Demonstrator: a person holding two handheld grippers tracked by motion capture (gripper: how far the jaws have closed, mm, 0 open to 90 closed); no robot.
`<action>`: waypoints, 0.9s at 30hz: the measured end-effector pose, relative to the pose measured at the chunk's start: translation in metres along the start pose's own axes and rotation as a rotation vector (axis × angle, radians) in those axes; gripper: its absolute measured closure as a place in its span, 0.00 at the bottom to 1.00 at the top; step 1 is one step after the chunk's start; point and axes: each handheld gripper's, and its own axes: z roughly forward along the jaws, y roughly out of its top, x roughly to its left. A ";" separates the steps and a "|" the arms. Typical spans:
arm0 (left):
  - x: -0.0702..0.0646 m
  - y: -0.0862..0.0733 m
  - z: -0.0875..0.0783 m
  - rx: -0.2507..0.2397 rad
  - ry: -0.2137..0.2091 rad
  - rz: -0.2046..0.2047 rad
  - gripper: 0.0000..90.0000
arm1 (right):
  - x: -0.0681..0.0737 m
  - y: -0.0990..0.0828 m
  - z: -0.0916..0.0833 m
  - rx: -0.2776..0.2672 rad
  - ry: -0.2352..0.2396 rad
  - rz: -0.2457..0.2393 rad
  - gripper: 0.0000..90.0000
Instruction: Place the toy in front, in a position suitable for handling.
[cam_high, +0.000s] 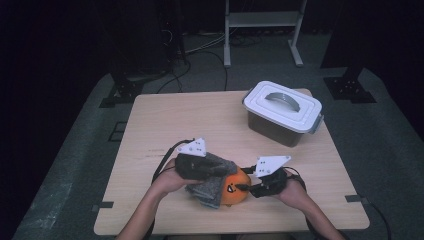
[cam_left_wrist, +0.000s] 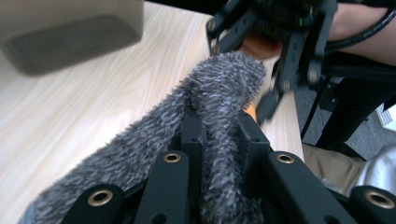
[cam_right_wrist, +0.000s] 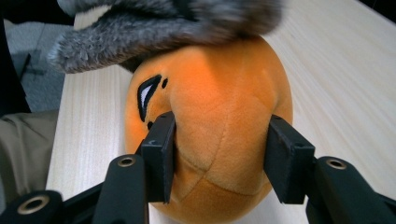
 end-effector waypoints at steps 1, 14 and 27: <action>-0.003 0.010 0.006 0.017 -0.010 0.028 0.85 | 0.001 0.001 0.001 -0.001 -0.002 -0.011 0.54; 0.003 0.000 0.003 0.063 0.012 0.004 0.85 | 0.002 -0.005 0.000 -0.010 0.015 -0.033 0.58; 0.002 0.005 -0.005 0.046 0.027 0.014 0.85 | 0.008 0.004 0.001 -0.009 -0.019 -0.072 0.58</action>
